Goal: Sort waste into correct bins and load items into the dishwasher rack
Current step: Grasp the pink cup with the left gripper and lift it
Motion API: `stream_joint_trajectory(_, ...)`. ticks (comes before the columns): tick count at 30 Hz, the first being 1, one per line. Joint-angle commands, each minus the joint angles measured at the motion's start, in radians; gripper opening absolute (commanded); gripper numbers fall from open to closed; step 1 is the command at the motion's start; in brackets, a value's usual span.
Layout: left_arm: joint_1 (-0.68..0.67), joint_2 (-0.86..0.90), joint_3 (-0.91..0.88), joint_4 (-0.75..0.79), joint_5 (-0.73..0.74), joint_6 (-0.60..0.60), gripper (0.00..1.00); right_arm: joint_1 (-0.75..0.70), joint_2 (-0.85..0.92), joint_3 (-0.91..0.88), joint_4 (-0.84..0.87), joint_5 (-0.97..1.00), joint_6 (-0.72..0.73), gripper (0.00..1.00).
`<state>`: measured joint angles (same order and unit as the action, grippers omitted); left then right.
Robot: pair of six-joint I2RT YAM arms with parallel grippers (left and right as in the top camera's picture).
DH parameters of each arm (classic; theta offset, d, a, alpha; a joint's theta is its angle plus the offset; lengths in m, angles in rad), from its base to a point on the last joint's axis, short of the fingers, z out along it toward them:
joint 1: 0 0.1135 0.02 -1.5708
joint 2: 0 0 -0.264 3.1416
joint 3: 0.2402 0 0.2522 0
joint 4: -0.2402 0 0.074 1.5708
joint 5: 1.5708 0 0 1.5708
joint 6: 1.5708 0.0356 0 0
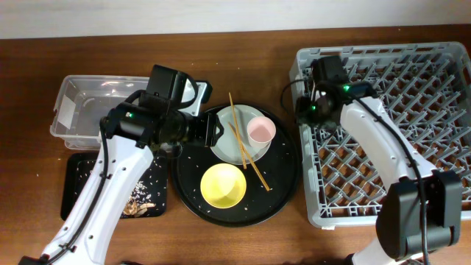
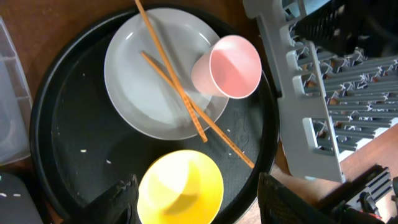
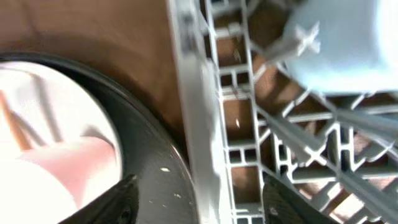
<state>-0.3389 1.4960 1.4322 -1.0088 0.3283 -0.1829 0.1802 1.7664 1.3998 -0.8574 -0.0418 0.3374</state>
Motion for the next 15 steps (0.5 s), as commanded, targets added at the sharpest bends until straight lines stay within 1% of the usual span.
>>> stream_joint_trajectory(1,0.001,0.004,-0.008,0.016,-0.011,-0.003,0.61,0.002,-0.039,0.09,-0.031,-0.009,-0.019,0.7)
stream_joint_trajectory(3,0.001,0.004,-0.008,0.037,-0.011,-0.026,0.61,0.002,-0.046,0.132,-0.066,0.003,-0.05,0.73)
stream_joint_trajectory(4,0.0,0.004,-0.008,0.049,-0.011,-0.043,0.61,0.001,-0.05,0.153,-0.084,0.01,-0.062,0.78)
stream_joint_trajectory(5,-0.003,0.004,-0.008,0.059,-0.011,-0.063,0.61,-0.003,-0.051,0.171,-0.097,0.009,-0.072,0.8)
stream_joint_trajectory(6,-0.008,0.004,-0.008,0.07,-0.011,-0.08,0.6,-0.009,-0.053,0.191,-0.114,0.009,-0.071,0.87)
stream_joint_trajectory(11,-0.089,0.045,-0.008,0.15,-0.03,-0.129,0.59,-0.081,-0.055,0.308,-0.235,-0.014,-0.071,0.99)
stream_joint_trajectory(13,-0.123,0.09,-0.008,0.191,-0.097,-0.178,0.59,-0.112,-0.055,0.34,-0.293,-0.023,-0.071,0.98)
stream_joint_trajectory(15,-0.143,0.142,-0.008,0.237,-0.115,-0.2,0.59,-0.139,-0.056,0.344,-0.33,-0.026,-0.071,0.98)
